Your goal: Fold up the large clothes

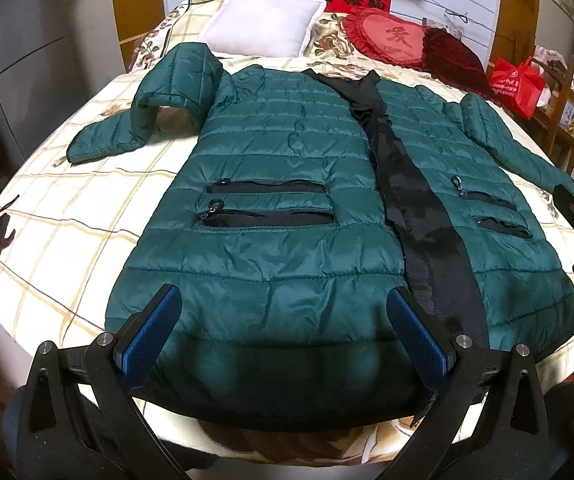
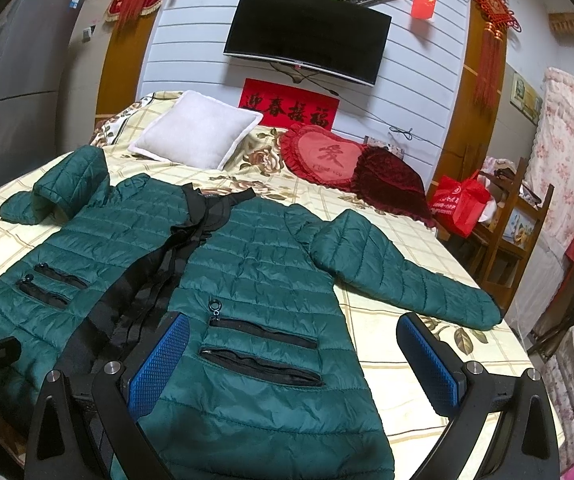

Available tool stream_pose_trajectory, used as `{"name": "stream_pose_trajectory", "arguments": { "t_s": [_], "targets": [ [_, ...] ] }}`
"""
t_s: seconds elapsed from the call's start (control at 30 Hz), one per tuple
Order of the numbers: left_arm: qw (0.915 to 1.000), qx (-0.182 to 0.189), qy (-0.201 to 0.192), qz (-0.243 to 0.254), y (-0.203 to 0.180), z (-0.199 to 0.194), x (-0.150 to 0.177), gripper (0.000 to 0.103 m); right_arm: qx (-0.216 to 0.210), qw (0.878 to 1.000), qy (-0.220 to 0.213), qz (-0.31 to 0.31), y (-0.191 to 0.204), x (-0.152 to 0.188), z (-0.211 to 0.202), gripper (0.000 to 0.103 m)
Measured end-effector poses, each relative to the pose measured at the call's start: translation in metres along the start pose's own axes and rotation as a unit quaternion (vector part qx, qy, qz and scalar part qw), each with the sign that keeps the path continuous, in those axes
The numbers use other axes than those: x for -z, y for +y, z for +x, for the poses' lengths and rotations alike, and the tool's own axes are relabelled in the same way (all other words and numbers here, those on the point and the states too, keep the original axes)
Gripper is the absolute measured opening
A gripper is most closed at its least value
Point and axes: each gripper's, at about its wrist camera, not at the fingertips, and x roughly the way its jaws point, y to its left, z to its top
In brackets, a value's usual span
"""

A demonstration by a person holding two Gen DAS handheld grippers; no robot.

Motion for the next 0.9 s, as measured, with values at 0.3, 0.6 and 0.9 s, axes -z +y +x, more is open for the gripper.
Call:
{"name": "stream_pose_trajectory", "arguments": {
  "t_s": [0.3, 0.6, 0.9],
  "targets": [
    [1.0000, 0.000, 0.003, 0.003, -0.0008, 0.0009, -0.0003, 0.103, 0.000, 1.000, 0.000, -0.002, 0.0002, 0.0008, 0.0008, 0.103],
    [1.0000, 0.000, 0.004, 0.003, -0.0007, 0.0009, 0.0001, 0.103, 0.000, 1.000, -0.001, -0.002, 0.0010, 0.0005, 0.0009, 0.103],
    [1.0000, 0.003, 0.007, 0.003, -0.0025, 0.0040, 0.0043, 0.103, 0.001, 1.000, -0.001, -0.003, 0.0002, 0.0002, 0.0012, 0.103]
  ]
}}
